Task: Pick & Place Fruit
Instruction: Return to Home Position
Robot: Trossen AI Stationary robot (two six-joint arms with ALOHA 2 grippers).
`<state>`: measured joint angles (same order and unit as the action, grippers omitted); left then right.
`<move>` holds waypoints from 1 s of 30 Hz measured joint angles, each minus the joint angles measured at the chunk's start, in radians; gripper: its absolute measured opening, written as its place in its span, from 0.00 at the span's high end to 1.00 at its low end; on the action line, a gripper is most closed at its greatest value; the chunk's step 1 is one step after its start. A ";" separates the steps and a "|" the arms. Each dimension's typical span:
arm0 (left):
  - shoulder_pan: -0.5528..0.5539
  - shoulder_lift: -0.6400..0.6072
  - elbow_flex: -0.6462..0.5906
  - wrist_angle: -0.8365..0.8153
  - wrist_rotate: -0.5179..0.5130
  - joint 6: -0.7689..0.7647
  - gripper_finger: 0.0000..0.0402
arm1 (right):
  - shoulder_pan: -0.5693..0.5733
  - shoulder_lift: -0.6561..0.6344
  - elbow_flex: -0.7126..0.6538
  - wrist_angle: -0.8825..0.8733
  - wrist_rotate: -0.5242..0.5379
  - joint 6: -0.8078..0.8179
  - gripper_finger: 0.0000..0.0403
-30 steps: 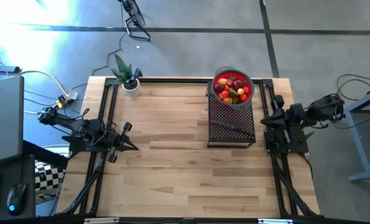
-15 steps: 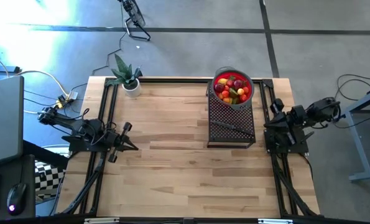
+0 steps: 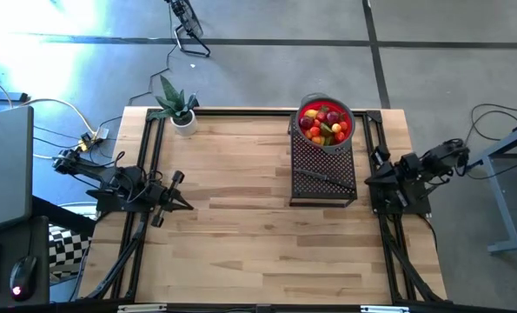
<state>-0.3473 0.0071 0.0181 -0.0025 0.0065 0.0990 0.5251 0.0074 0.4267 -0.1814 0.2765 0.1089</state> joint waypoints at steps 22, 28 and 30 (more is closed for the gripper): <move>0.000 0.000 0.000 0.000 0.002 0.000 1.00 | -0.088 0.000 -0.294 0.360 -0.076 -0.024 0.99; 0.000 0.000 0.000 0.000 0.002 0.000 1.00 | -0.151 0.000 -0.294 0.369 -0.133 -0.020 0.99; 0.000 0.000 0.000 0.000 0.002 0.000 1.00 | -0.174 0.000 -0.294 0.369 -0.153 -0.007 0.99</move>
<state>-0.3473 0.0071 0.0179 -0.0025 0.0090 0.0990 0.3510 0.0071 0.1329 0.1878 0.1234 0.1019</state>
